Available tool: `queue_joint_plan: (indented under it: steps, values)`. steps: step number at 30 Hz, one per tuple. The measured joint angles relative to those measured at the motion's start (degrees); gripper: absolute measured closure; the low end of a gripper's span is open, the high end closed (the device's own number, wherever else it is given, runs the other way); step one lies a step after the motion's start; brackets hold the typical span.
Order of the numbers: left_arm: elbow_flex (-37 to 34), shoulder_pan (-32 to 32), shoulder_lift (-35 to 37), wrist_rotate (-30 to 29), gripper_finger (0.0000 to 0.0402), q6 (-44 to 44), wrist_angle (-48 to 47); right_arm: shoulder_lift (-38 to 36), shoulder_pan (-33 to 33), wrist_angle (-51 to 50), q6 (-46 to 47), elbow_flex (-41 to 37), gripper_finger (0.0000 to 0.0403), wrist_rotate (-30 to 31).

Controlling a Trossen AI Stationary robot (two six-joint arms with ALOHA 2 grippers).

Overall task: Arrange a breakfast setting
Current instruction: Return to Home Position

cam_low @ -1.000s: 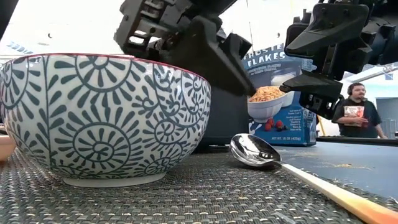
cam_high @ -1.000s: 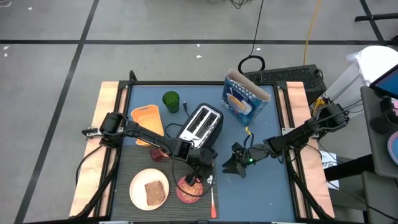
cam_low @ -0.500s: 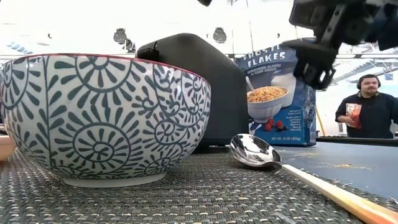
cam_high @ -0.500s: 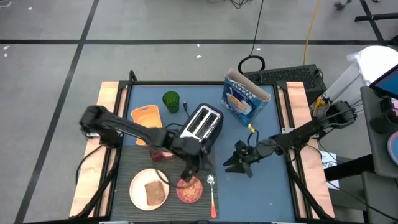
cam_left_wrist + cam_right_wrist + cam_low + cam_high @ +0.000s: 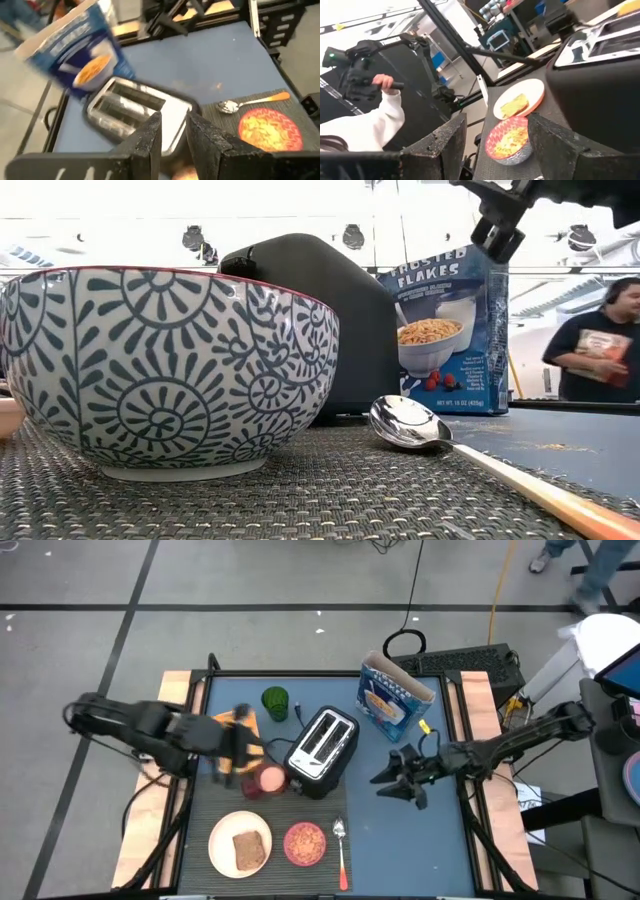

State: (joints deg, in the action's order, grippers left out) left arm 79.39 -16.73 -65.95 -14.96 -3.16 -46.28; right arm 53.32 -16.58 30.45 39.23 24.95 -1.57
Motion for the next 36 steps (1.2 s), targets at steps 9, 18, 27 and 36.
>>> queue_joint_plan:
  steps: [9,18,27,36]
  values:
    - [-20.12,-6.21,20.89,-12.5,0.0307,16.94,-1.55,-9.43,1.98,-10.48,-2.65,0.0,0.0203,0.01]
    - [-45.2,-8.44,37.99,-15.27,0.0307,17.03,19.02,-13.93,3.53,-15.94,-2.65,0.0,0.0203,0.01]
    - [-59.34,-8.42,51.67,-17.23,0.0307,10.28,28.94,-16.51,3.55,-16.65,-4.11,0.0,0.0203,-0.17]
    - [-65.21,-8.44,64.65,-17.26,0.0307,2.34,30.46,-18.02,3.55,-16.67,-7.13,0.0,0.0203,-0.17]
